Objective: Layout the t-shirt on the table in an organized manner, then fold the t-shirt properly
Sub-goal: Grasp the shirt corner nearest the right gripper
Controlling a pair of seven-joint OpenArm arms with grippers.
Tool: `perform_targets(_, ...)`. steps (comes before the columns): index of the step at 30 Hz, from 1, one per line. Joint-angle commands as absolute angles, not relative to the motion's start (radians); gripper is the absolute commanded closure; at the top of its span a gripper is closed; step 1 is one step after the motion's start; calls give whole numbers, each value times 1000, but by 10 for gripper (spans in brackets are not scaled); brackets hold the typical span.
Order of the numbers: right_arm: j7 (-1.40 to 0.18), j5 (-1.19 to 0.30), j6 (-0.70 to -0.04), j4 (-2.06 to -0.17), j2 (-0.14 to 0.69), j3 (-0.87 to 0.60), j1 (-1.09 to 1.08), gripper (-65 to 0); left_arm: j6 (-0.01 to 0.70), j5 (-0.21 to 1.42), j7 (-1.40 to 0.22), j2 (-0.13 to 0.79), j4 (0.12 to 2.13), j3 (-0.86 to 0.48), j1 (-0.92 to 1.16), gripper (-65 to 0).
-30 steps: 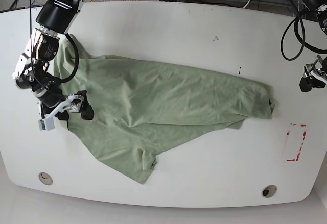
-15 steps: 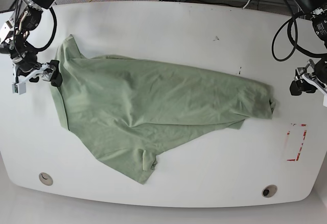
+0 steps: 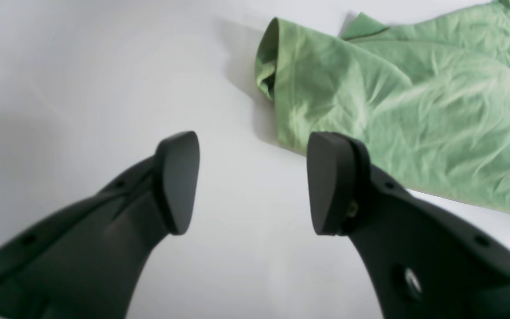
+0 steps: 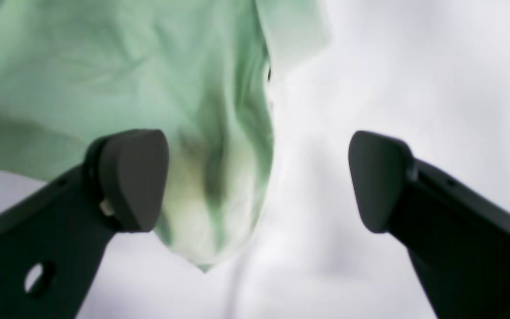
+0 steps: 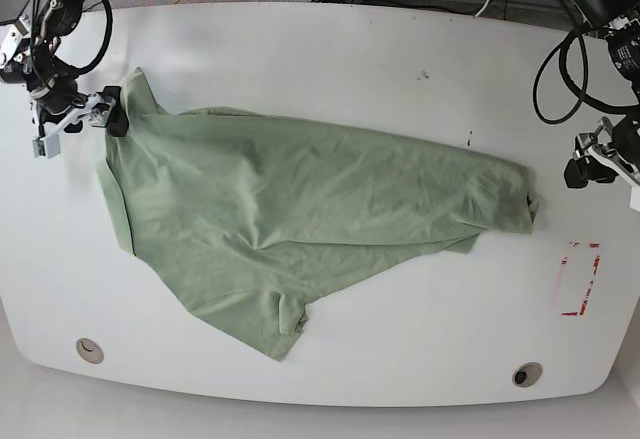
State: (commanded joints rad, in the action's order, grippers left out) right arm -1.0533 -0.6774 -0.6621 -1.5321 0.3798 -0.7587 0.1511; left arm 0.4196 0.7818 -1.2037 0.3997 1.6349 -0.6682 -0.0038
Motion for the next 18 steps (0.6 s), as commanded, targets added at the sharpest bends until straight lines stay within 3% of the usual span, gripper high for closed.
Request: perform_targets(18,-1053,-677,-698,-1531,315,-753,243,-612,420,782,-1204,400,1635,-670,1,-360)
